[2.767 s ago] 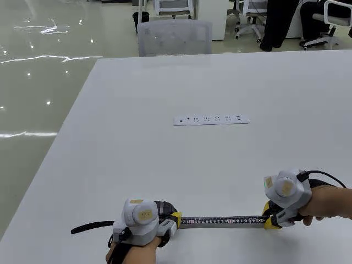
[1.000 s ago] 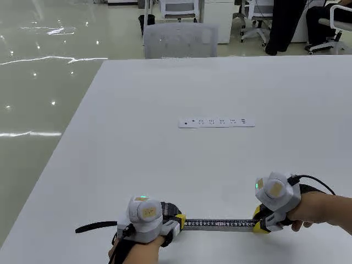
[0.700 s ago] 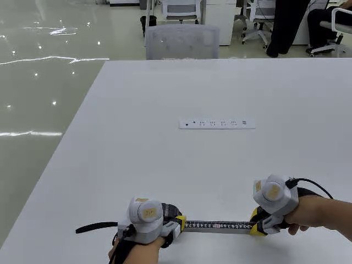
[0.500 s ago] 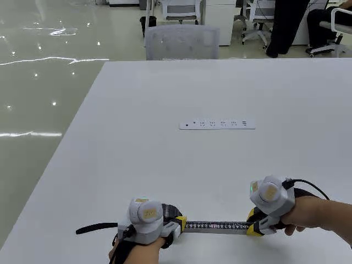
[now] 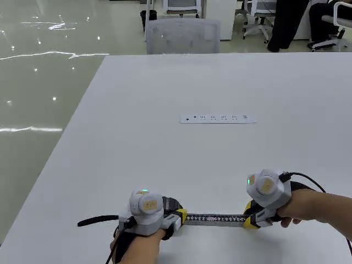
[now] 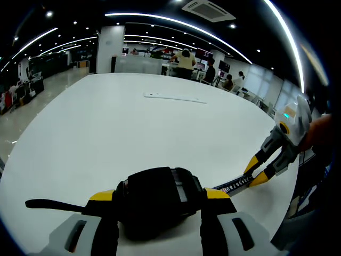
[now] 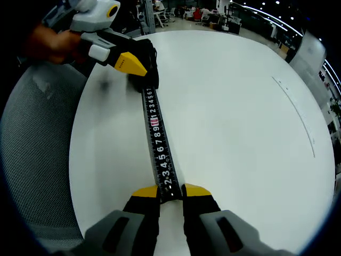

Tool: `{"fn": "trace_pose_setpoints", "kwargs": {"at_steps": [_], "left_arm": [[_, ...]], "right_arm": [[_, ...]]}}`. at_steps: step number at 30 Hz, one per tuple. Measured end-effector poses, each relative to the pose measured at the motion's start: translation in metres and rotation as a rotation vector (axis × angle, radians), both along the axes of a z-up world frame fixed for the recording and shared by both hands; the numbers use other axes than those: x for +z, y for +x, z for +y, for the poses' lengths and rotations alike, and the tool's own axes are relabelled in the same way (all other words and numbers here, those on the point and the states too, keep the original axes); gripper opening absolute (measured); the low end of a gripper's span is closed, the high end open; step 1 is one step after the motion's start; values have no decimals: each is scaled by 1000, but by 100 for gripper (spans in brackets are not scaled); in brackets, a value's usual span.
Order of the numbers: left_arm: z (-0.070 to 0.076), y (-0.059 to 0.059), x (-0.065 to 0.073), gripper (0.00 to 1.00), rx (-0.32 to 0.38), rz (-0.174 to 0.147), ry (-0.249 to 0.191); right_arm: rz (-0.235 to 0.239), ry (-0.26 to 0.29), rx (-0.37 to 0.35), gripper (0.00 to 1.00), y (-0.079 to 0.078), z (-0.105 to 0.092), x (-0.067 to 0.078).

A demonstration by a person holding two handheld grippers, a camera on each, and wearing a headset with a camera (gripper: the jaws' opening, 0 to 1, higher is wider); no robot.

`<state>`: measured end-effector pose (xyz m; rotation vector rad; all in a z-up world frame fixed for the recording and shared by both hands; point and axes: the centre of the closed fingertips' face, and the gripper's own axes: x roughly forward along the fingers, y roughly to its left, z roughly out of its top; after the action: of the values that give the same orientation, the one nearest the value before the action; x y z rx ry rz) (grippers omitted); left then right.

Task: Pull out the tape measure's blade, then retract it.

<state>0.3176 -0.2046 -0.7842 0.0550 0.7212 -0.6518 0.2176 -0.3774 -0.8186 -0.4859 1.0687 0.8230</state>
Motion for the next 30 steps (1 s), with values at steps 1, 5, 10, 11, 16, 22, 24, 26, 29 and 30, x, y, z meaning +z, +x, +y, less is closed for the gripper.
{"fn": "trace_pose_setpoints", "kwargs": {"at_steps": [1,5,10,11,16,22,24,26,29,30], "left_arm": [[0,0,0,58,0,0,-1],[0,-1,0,58,-3,2,-7],[0,0,0,58,-7,3,-1],[0,-1,0,58,-8,3,-1],[-1,-1,0,58,-23,-2,4],[0,0,0,58,-23,2,1],[0,0,0,58,-24,5,0],[0,0,-1,58,-24,6,0],[0,0,-1,58,-24,7,-1],[0,0,-1,58,-24,8,0]], "right_arm": [[-1,0,0,14,0,1,0],[-14,7,13,14,4,3,0],[-21,15,24,14,8,9,0],[-21,16,25,14,9,10,0],[-23,36,30,14,12,18,0],[-27,42,40,14,16,29,-1],[-28,45,44,14,18,31,-1],[-28,49,43,14,19,33,-1],[-30,52,44,14,20,36,0],[-31,54,44,14,21,37,0]]}}
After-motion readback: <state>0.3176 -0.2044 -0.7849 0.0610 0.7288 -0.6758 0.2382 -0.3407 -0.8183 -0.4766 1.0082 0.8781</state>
